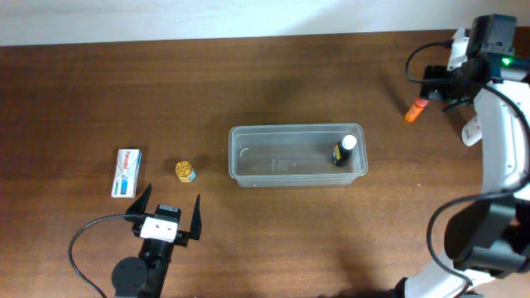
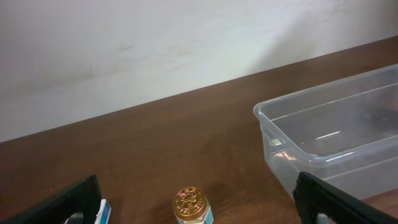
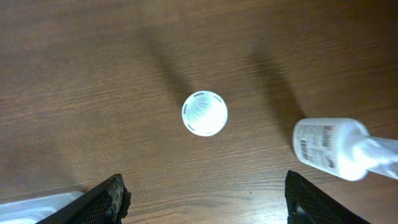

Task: Pack container
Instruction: 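Move right gripper to the orange tube and grasp it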

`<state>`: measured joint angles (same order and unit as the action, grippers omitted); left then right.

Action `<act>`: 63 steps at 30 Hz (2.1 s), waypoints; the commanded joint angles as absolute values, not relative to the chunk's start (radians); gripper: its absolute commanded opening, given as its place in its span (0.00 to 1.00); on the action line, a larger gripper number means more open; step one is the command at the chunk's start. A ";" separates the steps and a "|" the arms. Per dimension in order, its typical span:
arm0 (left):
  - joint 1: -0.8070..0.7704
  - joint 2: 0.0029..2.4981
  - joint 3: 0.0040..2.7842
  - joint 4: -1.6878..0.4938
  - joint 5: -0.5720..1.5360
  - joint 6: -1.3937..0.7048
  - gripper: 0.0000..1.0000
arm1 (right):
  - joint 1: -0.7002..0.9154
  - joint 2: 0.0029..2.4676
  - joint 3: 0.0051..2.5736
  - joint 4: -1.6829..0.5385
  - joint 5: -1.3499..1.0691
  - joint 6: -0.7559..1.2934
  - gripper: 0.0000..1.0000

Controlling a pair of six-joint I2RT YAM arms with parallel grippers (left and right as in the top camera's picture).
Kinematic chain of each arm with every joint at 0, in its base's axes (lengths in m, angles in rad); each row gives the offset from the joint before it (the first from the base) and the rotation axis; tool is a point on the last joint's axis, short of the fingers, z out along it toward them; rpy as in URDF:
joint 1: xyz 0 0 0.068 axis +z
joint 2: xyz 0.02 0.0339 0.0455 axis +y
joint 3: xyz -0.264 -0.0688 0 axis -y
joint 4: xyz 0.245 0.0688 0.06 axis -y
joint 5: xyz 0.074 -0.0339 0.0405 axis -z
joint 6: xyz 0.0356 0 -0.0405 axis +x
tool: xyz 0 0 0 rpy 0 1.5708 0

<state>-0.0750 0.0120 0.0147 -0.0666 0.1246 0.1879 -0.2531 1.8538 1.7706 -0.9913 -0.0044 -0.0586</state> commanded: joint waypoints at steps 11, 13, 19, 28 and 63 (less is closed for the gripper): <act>-0.067 0.005 0.009 -0.068 0.134 0.204 0.99 | -0.256 2.032 1.784 -0.875 -0.035 -0.075 0.60; -0.067 0.005 0.009 -0.068 0.135 0.204 0.99 | -0.256 2.037 1.784 -0.862 -0.035 -0.075 0.60; -0.067 0.005 0.009 -0.068 0.135 0.204 0.99 | -0.257 2.065 1.784 -0.840 -0.034 -0.075 0.60; -0.067 0.005 0.009 -0.068 0.135 0.204 0.99 | -0.257 2.082 1.784 -0.813 -0.034 -0.075 0.50; -0.067 0.005 0.009 -0.068 0.135 0.204 0.99 | -0.257 2.047 1.815 -0.913 -0.031 -0.074 0.24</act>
<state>-0.0750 0.0120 0.0147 -0.0666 0.1246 0.1883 -0.2531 2.0735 1.7748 -0.8810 -0.0280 -0.0788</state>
